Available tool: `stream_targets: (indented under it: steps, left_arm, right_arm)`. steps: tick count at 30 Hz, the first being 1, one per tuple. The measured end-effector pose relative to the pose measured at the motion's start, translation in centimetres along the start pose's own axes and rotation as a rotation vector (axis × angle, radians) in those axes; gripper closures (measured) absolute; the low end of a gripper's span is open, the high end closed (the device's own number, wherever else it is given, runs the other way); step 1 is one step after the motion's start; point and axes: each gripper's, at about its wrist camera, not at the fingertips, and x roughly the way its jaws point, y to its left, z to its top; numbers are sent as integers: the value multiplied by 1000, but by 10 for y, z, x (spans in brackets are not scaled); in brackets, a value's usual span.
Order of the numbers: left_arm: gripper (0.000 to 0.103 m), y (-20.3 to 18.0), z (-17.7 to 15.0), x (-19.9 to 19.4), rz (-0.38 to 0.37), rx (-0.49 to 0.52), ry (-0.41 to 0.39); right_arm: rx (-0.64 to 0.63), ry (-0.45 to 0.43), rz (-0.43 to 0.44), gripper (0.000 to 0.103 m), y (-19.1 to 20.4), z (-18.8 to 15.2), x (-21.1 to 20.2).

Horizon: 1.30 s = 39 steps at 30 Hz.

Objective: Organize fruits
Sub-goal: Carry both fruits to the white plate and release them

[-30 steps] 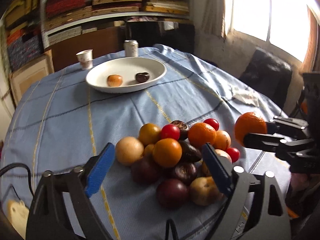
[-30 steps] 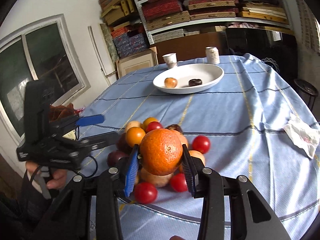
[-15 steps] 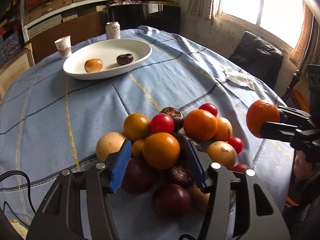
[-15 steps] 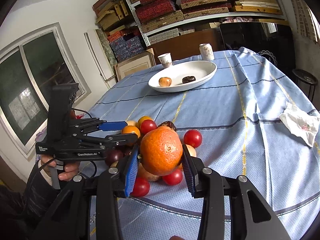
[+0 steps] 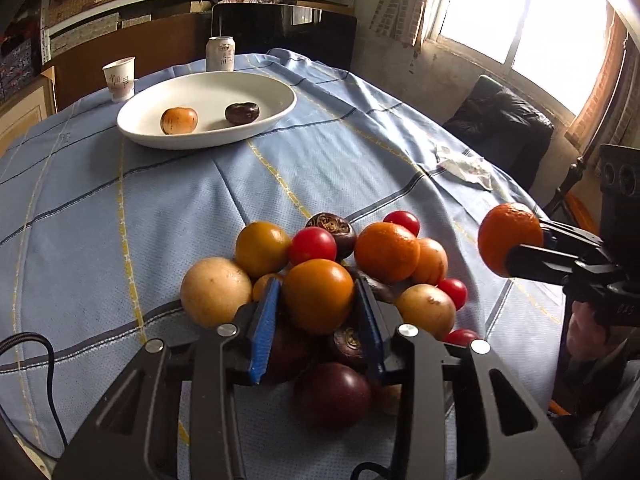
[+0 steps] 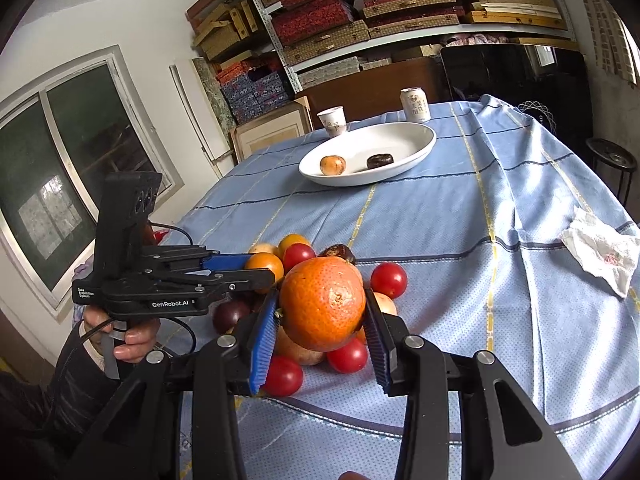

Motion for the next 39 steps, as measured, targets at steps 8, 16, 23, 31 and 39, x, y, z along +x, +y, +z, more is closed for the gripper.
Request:
stream_targets:
  steps: [8, 16, 23, 31, 39]
  left_arm:
    - [66, 7, 17, -24, 5, -33, -57]
    - [66, 68, 113, -24, 101, -148, -108]
    - [66, 150, 180, 47, 237, -299, -15]
    - [66, 182, 190, 98, 299, -328, 67]
    - [18, 169, 182, 57, 323, -344, -31]
  right_arm:
    - [3, 23, 41, 62, -2, 33, 8]
    - [11, 60, 42, 62, -23, 134, 76]
    - [18, 152, -41, 62, -40, 177, 176]
    - [9, 200, -55, 61, -46, 180, 225]
    - [-18, 131, -61, 48, -36, 187, 193]
